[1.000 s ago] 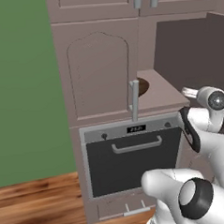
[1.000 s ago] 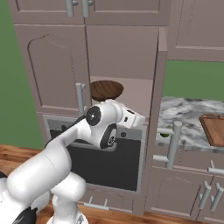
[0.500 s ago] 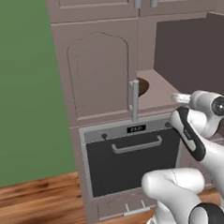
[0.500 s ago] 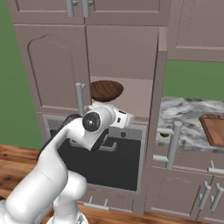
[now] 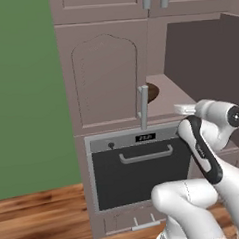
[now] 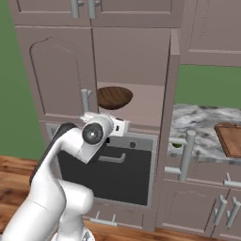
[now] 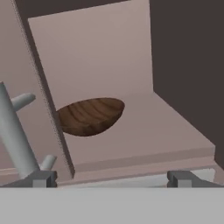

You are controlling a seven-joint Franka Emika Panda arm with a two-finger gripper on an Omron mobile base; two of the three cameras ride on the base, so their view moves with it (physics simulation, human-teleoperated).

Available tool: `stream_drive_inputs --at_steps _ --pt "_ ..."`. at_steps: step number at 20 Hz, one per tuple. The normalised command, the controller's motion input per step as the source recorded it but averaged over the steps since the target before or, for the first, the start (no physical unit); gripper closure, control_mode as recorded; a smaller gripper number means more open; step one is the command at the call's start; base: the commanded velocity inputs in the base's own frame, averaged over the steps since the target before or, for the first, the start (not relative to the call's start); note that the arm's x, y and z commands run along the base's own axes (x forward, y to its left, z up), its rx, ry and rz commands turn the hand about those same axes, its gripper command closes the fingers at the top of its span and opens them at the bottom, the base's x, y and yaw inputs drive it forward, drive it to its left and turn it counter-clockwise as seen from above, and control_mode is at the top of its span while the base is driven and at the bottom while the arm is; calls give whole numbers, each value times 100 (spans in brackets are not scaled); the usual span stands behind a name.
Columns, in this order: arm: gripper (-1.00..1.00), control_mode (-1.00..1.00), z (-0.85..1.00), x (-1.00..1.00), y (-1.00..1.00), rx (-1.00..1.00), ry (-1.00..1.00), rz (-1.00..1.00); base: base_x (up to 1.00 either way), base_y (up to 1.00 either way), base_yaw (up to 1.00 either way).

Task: Open the cabinet. Place the bowl and condiment on the counter. Then place the lime and garlic on the cutting board.

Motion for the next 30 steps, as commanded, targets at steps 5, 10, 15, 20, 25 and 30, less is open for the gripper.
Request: stream_drive_inputs --at_steps 5,10,15,20,25,30 --pt "-100 -100 10 -34 48 0 -3 3 0 0 0" --pt "-100 -100 13 -36 34 0 -8 -2 0 0 0" --pt "-100 -100 9 -20 30 0 -6 -5 0 0 0" --pt "-100 -100 6 -8 31 0 -2 -4 0 0 0" --pt "-100 -100 1 -14 30 0 -2 -1 0 0 0" --pt "-100 -100 0 -5 35 0 0 0 0 0 0"
